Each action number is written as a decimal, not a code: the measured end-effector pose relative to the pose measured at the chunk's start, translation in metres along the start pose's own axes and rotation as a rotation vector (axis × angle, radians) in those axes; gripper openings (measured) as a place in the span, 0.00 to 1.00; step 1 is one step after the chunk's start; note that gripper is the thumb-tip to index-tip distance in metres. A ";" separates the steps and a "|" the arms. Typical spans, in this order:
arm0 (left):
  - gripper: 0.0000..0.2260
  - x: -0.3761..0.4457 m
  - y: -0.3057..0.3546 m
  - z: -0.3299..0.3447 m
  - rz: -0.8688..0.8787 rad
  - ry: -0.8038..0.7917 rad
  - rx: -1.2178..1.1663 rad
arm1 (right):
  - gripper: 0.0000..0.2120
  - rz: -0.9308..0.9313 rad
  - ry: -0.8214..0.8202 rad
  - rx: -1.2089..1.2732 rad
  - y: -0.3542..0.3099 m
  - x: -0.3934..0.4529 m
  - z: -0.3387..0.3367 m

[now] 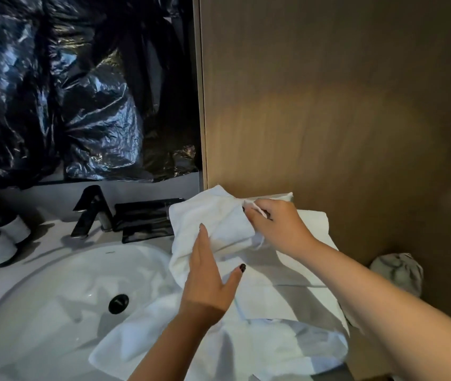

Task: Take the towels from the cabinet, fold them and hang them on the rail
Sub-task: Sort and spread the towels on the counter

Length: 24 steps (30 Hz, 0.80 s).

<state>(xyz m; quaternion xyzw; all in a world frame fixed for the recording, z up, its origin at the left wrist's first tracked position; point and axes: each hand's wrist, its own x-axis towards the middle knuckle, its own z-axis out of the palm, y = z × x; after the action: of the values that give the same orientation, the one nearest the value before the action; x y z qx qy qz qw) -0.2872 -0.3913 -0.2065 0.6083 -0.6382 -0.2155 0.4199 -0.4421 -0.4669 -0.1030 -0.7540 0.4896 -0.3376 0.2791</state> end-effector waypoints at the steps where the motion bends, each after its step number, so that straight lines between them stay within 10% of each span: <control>1: 0.44 0.004 0.000 -0.002 0.013 0.001 0.001 | 0.24 -0.013 0.032 -0.028 -0.007 0.004 -0.003; 11: 0.43 0.045 0.018 -0.017 -0.012 0.098 0.226 | 0.25 -0.124 0.357 -0.050 -0.059 0.040 -0.068; 16: 0.15 0.069 0.041 -0.027 0.104 0.196 0.187 | 0.25 -0.176 0.525 -0.057 -0.078 0.047 -0.115; 24: 0.09 0.118 0.117 -0.061 0.182 0.146 -0.103 | 0.08 -0.380 0.917 -0.099 -0.093 0.050 -0.184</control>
<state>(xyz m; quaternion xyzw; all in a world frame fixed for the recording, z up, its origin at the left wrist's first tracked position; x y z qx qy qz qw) -0.2974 -0.4700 -0.0488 0.5395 -0.6464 -0.1641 0.5140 -0.5204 -0.4964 0.0921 -0.6163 0.4312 -0.6555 -0.0675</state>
